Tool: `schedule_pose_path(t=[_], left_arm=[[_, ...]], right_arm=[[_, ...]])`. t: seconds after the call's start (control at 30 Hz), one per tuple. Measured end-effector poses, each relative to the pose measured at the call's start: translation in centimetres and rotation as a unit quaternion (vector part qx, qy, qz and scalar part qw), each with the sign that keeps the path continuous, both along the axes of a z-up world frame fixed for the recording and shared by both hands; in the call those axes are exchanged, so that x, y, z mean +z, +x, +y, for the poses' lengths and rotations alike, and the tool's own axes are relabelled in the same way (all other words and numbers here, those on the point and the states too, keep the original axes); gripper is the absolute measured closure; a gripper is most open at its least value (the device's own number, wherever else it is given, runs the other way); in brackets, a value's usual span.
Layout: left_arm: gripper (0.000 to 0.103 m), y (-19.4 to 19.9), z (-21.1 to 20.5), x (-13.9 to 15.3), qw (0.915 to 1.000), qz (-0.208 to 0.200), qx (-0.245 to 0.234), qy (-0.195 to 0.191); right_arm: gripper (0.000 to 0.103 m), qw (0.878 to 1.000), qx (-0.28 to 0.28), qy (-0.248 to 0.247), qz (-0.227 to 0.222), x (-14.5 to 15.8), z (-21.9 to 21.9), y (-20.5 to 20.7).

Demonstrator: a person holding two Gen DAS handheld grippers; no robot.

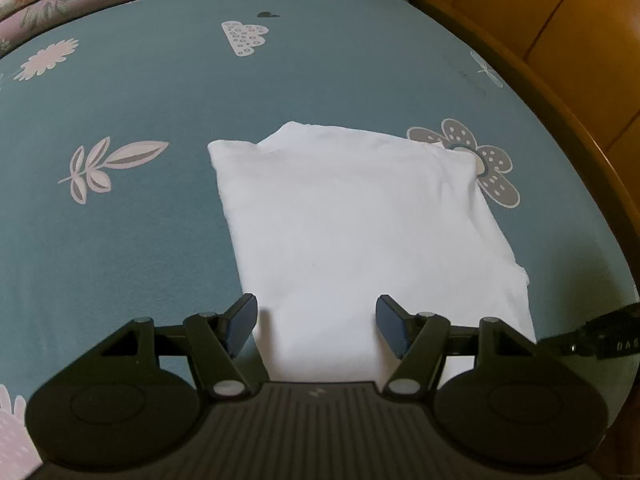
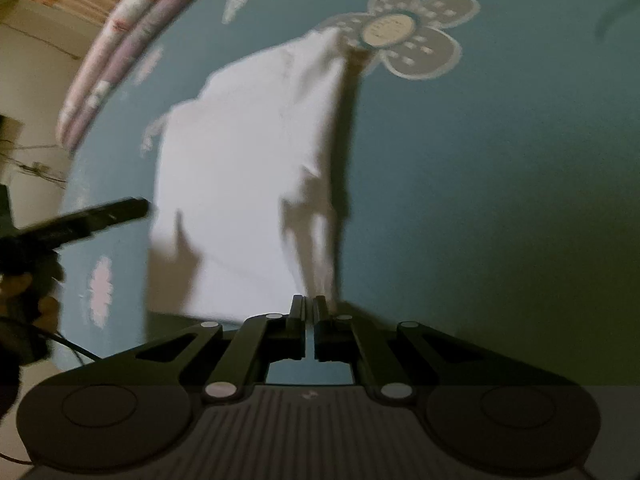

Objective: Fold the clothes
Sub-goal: 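Grasp the T-shirt side edge with the right gripper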

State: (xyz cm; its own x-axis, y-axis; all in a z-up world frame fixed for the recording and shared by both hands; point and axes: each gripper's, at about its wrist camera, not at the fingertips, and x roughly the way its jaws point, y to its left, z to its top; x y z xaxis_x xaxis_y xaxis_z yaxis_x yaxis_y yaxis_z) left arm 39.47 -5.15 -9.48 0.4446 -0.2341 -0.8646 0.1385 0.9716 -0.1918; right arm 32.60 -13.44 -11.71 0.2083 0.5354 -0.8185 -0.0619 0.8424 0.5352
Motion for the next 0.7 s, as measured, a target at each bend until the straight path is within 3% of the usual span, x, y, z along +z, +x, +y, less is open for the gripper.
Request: schedule_pose_path(t=[0.13, 0.2, 0.33, 0.4, 0.53, 0.7], left_arm=[[0.037, 0.2, 0.5, -0.1, 0.9997, 0.007, 0.016, -0.019], [0.037, 0.3, 0.8, -0.3, 0.9992, 0.013, 0.027, -0.028], [0.037, 0.4, 1.2, -0.5, 0.9980, 0.013, 0.048, -0.038], [0.037, 0.6, 1.4, -0.6, 0.9974, 0.013, 0.056, -0.042], [0.037, 1.1, 1.5, -1.2, 0.9964, 0.013, 0.066, -0.052], [0.037, 1.2, 2.3, -2.8, 0.9951, 0.045, 0.077, -0.042]], right_arm=[[0.078, 1.000, 0.001, -0.028, -0.014, 1.3, 0.2, -0.1], [0.060, 0.999, -0.005, -0.032, -0.033, 2.3, 0.3, 0.4], [0.055, 0.995, -0.009, -0.040, -0.091, 4.7, 3.2, 2.4], [0.043, 0.992, -0.013, -0.056, -0.112, 5.1, 4.8, 3.8], [0.041, 0.990, -0.022, -0.076, -0.119, 4.1, 7.2, 6.3], [0.038, 0.990, -0.027, -0.097, -0.097, 3.7, 6.7, 6.1]])
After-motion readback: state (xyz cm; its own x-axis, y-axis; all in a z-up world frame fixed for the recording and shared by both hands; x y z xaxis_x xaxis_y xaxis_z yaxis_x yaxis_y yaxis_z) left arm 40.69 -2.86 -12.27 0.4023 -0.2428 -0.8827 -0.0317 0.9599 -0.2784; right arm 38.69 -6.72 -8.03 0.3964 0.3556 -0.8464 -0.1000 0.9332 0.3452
